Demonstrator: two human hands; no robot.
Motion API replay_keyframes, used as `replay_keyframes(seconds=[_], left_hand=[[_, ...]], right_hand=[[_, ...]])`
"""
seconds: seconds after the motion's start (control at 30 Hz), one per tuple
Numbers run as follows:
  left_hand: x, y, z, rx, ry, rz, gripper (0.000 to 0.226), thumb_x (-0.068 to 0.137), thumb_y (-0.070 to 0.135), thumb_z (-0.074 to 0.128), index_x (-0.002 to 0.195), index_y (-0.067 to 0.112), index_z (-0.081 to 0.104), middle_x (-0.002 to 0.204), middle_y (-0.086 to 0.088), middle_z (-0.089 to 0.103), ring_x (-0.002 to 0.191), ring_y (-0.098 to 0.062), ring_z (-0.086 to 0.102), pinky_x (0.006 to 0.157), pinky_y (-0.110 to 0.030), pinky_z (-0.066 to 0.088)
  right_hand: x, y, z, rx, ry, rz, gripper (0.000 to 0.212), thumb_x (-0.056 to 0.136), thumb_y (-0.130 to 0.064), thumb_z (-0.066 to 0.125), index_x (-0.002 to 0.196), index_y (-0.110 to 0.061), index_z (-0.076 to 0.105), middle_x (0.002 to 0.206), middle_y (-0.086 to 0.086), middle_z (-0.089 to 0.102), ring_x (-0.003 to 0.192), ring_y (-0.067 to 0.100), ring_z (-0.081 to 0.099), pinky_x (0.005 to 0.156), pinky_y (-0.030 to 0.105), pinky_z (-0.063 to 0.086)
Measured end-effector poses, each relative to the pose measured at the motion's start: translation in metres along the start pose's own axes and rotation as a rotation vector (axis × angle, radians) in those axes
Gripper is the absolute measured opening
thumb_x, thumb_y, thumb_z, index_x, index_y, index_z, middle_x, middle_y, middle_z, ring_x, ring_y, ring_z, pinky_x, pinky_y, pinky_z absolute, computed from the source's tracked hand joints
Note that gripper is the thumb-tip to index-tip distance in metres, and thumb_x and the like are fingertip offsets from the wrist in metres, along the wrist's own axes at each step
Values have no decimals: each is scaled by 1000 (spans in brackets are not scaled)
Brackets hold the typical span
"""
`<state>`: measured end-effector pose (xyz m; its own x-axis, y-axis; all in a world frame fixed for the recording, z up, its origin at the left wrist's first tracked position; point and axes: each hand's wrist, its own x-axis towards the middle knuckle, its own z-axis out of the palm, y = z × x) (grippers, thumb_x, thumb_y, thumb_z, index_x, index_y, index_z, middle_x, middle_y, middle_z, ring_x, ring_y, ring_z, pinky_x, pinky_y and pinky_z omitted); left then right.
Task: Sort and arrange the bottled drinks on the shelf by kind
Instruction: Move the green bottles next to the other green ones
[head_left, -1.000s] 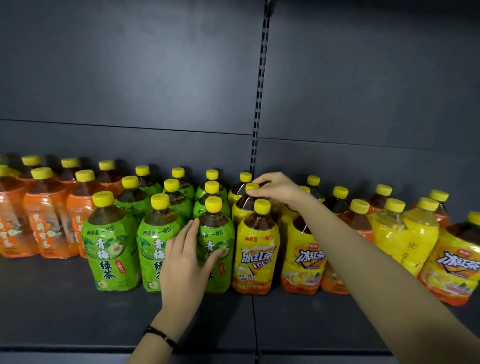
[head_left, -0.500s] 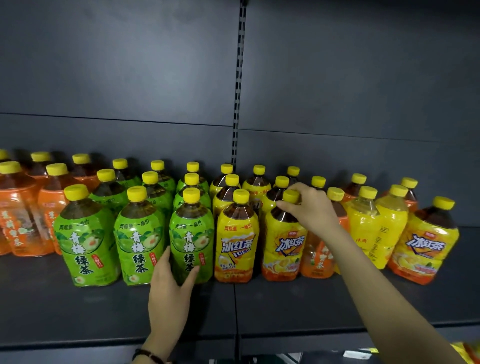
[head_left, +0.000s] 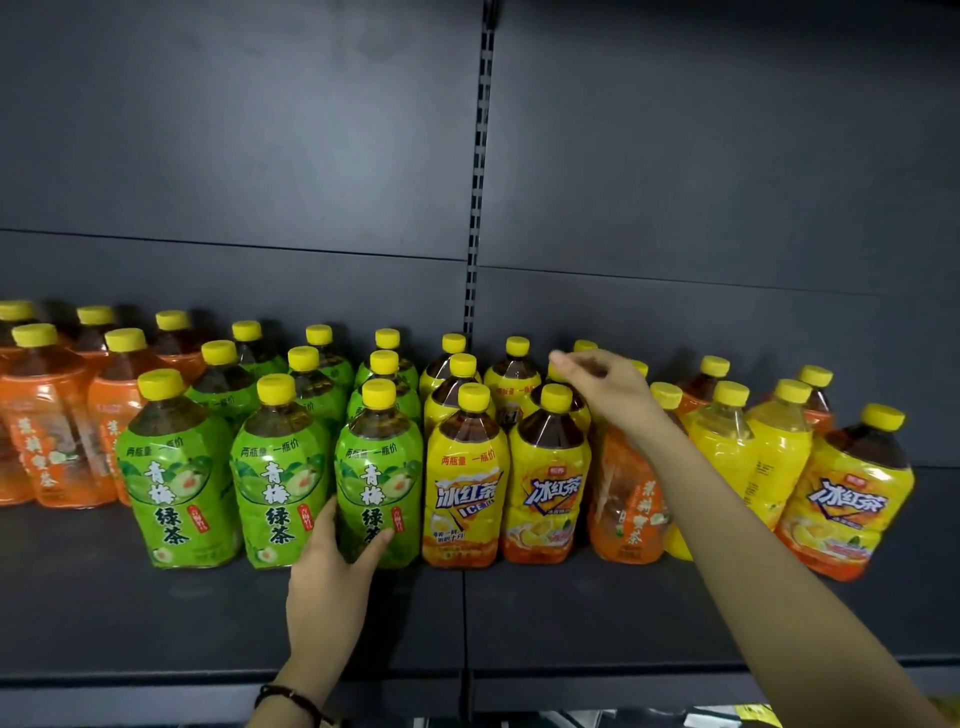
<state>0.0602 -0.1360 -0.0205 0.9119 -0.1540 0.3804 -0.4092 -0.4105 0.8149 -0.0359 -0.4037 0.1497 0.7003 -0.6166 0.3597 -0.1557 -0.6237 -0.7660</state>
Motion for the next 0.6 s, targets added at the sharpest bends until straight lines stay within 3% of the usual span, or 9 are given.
replay_keyframes(seconds=[0.07, 0.17, 0.27, 0.33, 0.4, 0.5, 0.6], left_hand=[[0, 0, 0, 0, -2, -8, 74, 75, 44, 73, 137, 15, 43, 112, -7, 67, 94, -28, 64, 74, -41, 55], [0, 0, -1, 9, -4, -21, 75, 74, 46, 73, 136, 16, 43, 110, -7, 66, 92, -27, 63, 73, -41, 55], [0, -2, 0, 9, 0, -15, 77, 73, 47, 73, 136, 15, 43, 109, -8, 66, 91, -27, 64, 72, -40, 55], [0, -3, 1, 6, 5, -12, 77, 72, 48, 72, 135, 16, 44, 109, -8, 66, 92, -28, 64, 72, -41, 55], [0, -4, 1, -5, 4, -16, 76, 71, 50, 71, 135, 18, 45, 110, -7, 66, 95, -28, 63, 74, -42, 54], [1, -6, 1, -14, -3, 1, 75, 72, 45, 74, 134, 16, 46, 110, -9, 66, 96, -29, 62, 74, -40, 52], [1, -7, 1, -26, -5, 12, 75, 71, 40, 77, 134, 13, 46, 112, -12, 66, 99, -31, 62, 76, -40, 51]], right_hand=[[14, 1, -3, -25, 65, 21, 50, 88, -47, 60, 125, -13, 60, 127, 4, 60, 113, 16, 54, 88, 27, 42], [34, 3, 2, -149, -112, 140, 58, 86, -41, 65, 135, -13, 52, 140, 7, 50, 128, 26, 47, 103, 37, 42], [43, -4, 8, -235, -146, 166, 44, 85, -37, 68, 119, -9, 62, 112, 7, 58, 114, 29, 54, 94, 43, 49], [47, -6, 12, -184, -159, 190, 39, 83, -36, 71, 112, -11, 65, 105, 6, 57, 107, 29, 57, 87, 46, 54], [46, -10, 18, -95, -193, 211, 41, 80, -37, 74, 111, -13, 65, 107, 6, 58, 105, 26, 56, 76, 41, 55], [46, -14, 21, -28, -244, 217, 41, 78, -38, 75, 110, -14, 66, 103, 2, 59, 98, 21, 55, 59, 27, 45], [39, -17, 8, 47, -243, 198, 31, 82, -35, 72, 108, -19, 68, 102, -1, 65, 95, 15, 60, 70, 28, 51]])
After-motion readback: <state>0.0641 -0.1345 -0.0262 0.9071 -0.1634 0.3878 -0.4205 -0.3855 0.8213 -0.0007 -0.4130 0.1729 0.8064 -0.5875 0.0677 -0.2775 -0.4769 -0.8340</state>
